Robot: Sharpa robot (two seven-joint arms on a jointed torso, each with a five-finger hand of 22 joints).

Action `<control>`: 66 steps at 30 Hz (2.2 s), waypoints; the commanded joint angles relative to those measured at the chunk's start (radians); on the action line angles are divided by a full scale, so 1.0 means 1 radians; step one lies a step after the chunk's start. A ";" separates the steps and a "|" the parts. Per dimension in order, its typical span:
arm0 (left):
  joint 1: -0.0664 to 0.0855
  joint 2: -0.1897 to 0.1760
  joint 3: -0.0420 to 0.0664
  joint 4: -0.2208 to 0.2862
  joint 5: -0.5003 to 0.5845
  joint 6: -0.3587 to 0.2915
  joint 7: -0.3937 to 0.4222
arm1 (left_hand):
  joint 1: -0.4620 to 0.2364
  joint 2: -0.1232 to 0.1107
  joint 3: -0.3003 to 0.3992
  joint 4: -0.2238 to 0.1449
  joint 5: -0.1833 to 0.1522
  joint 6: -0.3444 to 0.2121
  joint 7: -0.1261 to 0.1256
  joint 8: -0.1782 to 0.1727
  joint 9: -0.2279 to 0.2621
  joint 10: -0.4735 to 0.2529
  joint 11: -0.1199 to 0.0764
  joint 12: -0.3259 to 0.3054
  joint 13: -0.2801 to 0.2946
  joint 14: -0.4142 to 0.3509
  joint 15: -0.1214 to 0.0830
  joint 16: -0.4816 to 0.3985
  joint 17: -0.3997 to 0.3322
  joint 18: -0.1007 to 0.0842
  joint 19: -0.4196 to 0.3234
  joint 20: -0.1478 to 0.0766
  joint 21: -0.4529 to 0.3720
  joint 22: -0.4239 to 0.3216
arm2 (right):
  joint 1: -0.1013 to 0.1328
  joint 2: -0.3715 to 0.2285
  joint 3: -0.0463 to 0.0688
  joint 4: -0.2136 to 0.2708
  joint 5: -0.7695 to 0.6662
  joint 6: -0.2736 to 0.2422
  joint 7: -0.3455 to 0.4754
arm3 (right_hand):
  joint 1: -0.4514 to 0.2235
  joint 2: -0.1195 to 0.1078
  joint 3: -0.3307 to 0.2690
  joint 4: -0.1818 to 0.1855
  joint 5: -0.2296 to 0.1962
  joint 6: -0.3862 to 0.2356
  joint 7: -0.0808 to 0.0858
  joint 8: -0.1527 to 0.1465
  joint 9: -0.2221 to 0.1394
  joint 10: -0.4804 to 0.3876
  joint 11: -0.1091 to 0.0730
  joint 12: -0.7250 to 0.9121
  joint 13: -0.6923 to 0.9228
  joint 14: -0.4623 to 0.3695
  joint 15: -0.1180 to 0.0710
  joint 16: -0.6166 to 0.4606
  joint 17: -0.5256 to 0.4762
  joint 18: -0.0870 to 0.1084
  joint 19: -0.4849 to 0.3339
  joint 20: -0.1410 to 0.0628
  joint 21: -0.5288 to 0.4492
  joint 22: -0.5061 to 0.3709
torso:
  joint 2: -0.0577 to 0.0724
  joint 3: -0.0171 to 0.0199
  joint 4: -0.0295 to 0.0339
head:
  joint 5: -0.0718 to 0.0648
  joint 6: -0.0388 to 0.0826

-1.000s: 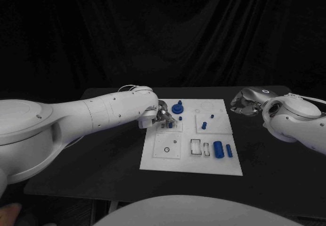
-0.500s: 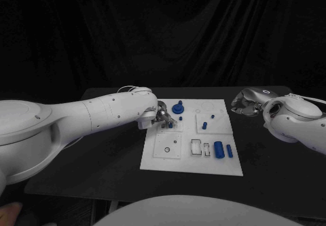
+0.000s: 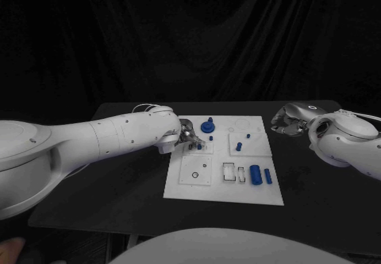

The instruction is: Assemble the parts on the task board

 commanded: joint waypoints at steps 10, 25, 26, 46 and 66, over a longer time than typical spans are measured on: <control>0.037 -0.089 0.003 0.117 -0.070 -0.261 0.214 | 0.028 0.004 -0.025 0.012 0.011 0.004 -0.020 0.070 0.030 0.104 -0.017 0.004 0.263 0.105 -0.015 0.003 0.263 -0.025 0.052 -0.016 0.030 0.217 | 0.000 -0.029 0.001 0.019 -0.003 -0.037 -0.004 | 0.001 -0.005 0.007 0.001 0.005 0.005 0.001 -0.003 -0.001 0.092 0.008 -0.006 0.251 0.104 0.007 0.003 0.263 0.016 0.045 0.007 -0.002 0.231 | 0.000 0.0000 -0.0016 | 0.005 0.000; 0.140 -0.213 0.001 0.151 -0.072 -0.048 0.093 | 0.112 0.027 0.009 -0.012 0.036 -0.056 -0.007 -0.013 -0.011 0.104 -0.009 0.004 0.263 0.105 -0.010 0.003 0.263 -0.024 0.046 -0.014 0.023 0.215 | 0.016 -0.053 0.001 0.049 0.015 -0.204 0.093 | -0.016 -0.007 0.005 0.012 -0.009 0.025 -0.003 0.006 0.001 0.104 0.007 0.004 0.262 0.104 0.006 0.003 0.263 0.010 0.059 0.006 0.017 0.239 | 0.004 -0.0017 -0.0029 | -0.007 0.000; 0.141 -0.211 0.001 0.138 -0.072 -0.046 0.090 | 0.112 0.027 0.009 -0.012 0.036 -0.056 -0.007 -0.013 -0.011 0.104 -0.009 0.004 0.263 0.105 -0.010 0.003 0.263 -0.024 0.046 -0.014 0.023 0.215 | 0.016 -0.056 0.001 0.052 0.017 -0.215 0.101 | -0.016 -0.007 0.005 0.012 -0.009 0.025 -0.003 0.006 0.001 0.104 0.007 0.004 0.262 0.104 0.006 0.003 0.263 0.010 0.059 0.006 0.017 0.239 | 0.005 -0.0016 -0.0026 | -0.009 0.000; 0.137 -0.121 0.001 -0.022 -0.072 0.009 0.100 | 0.117 0.023 0.007 -0.004 0.030 -0.055 0.005 -0.064 -0.049 0.104 0.002 0.004 0.263 0.105 0.000 0.003 0.263 -0.024 0.045 -0.006 0.022 0.214 | 0.017 -0.066 0.001 0.062 0.049 -0.254 0.146 | -0.019 -0.008 0.005 0.014 -0.012 0.028 -0.004 0.007 0.001 0.106 0.006 0.006 0.263 0.104 0.005 0.003 0.263 0.008 0.066 0.006 0.026 0.243 | 0.058 -0.0273 0.0012 | -0.022 0.000; 0.104 -0.052 0.001 -0.093 -0.072 0.038 0.104 | -0.021 -0.006 -0.099 0.109 -0.074 0.021 -0.002 -0.052 -0.043 0.104 -0.001 0.004 0.263 0.105 -0.001 0.003 0.263 -0.023 0.044 -0.004 0.022 0.214 | 0.017 -0.065 0.001 0.062 0.050 -0.208 0.119 | -0.165 0.030 -0.035 0.101 -0.055 0.070 -0.022 0.013 -0.001 0.106 -0.011 0.006 0.263 0.104 -0.013 0.003 0.263 -0.008 0.103 -0.011 0.078 0.263 | 0.071 -0.0313 0.0002 | -0.019 0.000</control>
